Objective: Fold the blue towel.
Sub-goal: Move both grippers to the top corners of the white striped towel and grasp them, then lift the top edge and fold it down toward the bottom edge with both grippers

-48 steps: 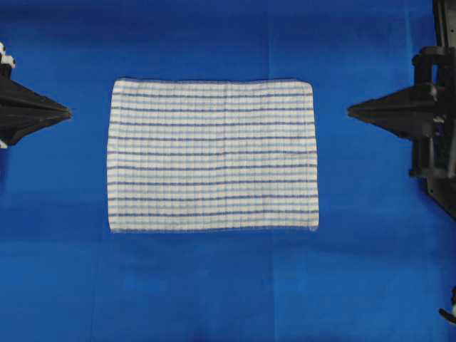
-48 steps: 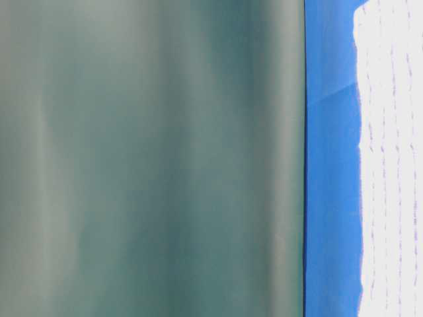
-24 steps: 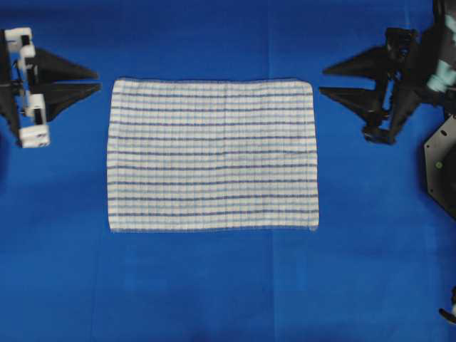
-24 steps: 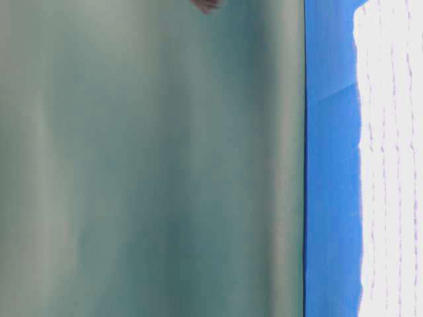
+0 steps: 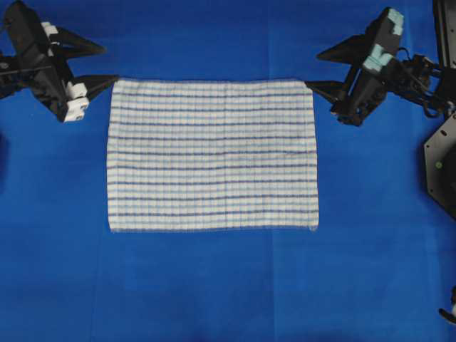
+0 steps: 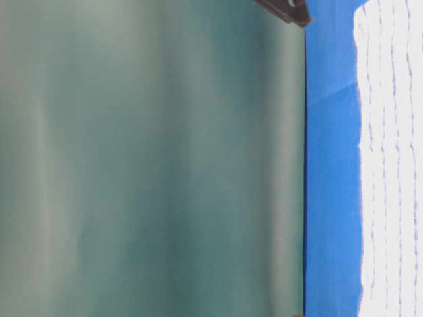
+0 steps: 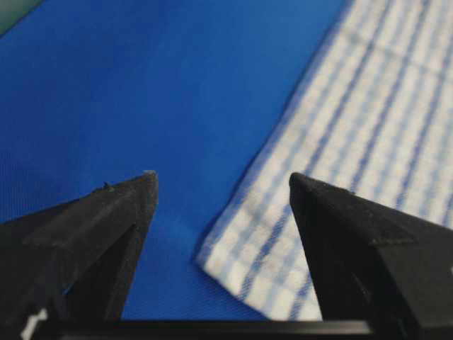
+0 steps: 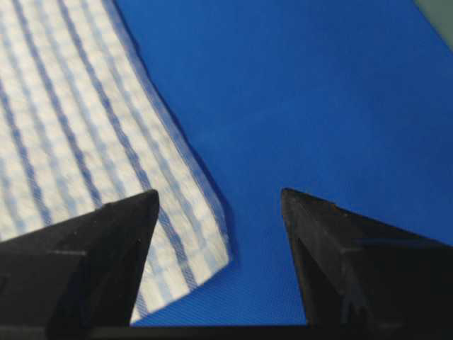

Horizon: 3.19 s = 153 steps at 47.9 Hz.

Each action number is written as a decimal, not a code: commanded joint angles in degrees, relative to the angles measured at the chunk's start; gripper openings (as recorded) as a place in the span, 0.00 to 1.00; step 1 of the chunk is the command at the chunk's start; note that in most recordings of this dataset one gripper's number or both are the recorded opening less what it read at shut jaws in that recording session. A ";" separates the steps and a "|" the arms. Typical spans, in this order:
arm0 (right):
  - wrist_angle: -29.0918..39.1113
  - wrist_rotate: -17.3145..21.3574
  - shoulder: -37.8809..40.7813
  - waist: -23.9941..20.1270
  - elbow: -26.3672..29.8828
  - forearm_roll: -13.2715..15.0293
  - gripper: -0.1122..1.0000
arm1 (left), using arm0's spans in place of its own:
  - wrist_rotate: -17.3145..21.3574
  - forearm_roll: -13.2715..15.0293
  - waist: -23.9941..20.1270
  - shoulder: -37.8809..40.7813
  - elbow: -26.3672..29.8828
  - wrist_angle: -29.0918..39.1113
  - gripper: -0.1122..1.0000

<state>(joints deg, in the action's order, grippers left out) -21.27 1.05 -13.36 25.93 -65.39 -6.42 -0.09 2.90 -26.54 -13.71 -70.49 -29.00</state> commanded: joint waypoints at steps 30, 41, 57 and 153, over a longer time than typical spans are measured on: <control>-9.14 -0.09 14.85 0.88 1.67 -2.11 0.65 | -0.70 0.09 -1.49 21.27 5.19 -6.68 0.64; -9.14 -0.09 15.12 0.53 1.67 -1.93 0.16 | -0.62 0.09 1.85 21.27 5.45 -4.83 0.21; -9.14 0.00 14.77 -0.09 1.76 -2.11 0.14 | 0.35 0.09 2.90 18.72 5.80 -4.39 0.14; 4.92 4.22 -7.82 -33.13 -4.22 -18.02 0.14 | -15.12 0.09 37.00 -7.12 4.04 16.44 0.14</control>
<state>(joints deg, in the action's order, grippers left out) -16.35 5.36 -21.45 -6.94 -70.93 -24.26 -15.12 3.08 10.11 -20.92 -67.59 -12.30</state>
